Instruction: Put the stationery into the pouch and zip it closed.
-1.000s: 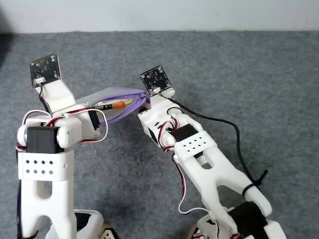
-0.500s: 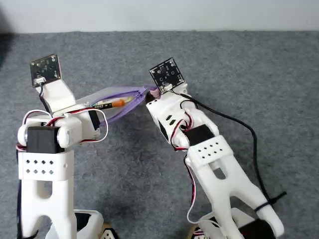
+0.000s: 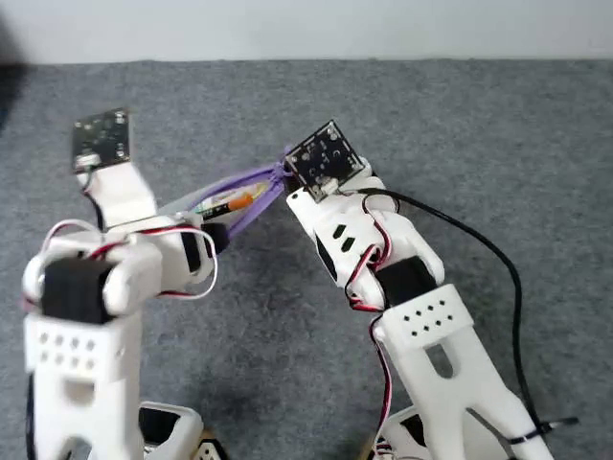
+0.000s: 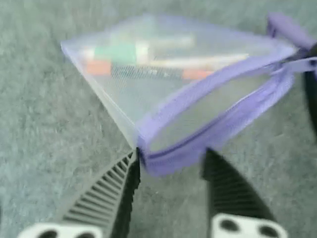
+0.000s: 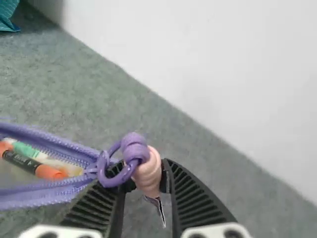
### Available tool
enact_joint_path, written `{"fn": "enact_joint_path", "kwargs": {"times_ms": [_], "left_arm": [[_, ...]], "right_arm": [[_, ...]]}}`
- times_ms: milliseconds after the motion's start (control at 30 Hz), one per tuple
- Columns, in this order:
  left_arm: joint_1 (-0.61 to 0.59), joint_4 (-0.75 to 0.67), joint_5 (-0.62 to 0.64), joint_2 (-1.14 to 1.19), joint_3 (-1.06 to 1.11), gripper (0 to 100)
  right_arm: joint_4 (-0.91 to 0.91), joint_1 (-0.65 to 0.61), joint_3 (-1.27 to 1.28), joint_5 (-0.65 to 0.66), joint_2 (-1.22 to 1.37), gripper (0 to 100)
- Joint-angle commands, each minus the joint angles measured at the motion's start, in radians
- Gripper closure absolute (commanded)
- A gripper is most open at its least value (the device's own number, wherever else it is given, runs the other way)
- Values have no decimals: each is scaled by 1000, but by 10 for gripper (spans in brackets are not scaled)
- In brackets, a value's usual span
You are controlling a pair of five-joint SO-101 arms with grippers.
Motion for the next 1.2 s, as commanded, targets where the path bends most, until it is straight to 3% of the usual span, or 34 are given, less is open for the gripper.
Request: {"fn": "enact_joint_path", "kwargs": {"times_ms": [0, 267, 367, 500, 700, 1033, 1167], "left_arm": [[11, 17, 8, -97, -108, 677], [12, 20, 2, -253, -160, 666], [34, 20, -63, -299, -139, 671], [104, 20, -147, -381, -36, 755], [114, 17, -215, -466, 171, 863], [104, -61, -215, -479, 406, 915], [-17, -163, -215, -476, 467, 924]], "right_arm": [[-15, 8, -12, 41, -65, 991], [-18, -19, -146, -15, -56, 991], [21, -42, -207, -25, -30, 991], [50, -77, -273, -26, 13, 991], [65, -145, -325, -26, 31, 991], [455, -148, -459, -71, -13, 991], [618, -147, -546, -72, -18, 991]]}}
